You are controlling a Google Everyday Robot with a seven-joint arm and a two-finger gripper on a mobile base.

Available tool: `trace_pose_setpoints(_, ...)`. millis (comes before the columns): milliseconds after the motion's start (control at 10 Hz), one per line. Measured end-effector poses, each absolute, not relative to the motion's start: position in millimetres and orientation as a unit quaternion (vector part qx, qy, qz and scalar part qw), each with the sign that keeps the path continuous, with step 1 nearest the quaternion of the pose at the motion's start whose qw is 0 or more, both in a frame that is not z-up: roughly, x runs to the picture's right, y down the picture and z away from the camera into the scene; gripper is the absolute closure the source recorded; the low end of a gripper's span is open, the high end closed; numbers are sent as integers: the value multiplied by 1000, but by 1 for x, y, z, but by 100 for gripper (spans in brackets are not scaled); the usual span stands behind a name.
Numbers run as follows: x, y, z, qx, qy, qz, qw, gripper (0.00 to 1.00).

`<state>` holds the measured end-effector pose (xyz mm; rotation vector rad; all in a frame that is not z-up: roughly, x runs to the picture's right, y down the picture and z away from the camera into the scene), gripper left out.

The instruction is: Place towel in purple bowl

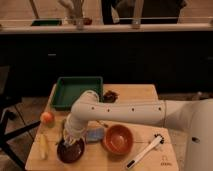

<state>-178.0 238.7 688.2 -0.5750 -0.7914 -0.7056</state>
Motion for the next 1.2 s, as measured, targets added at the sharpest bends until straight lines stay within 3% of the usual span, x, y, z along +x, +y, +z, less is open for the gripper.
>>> trace_pose_setpoints(1200,-184,267,669,-306,-397,-343,794,100)
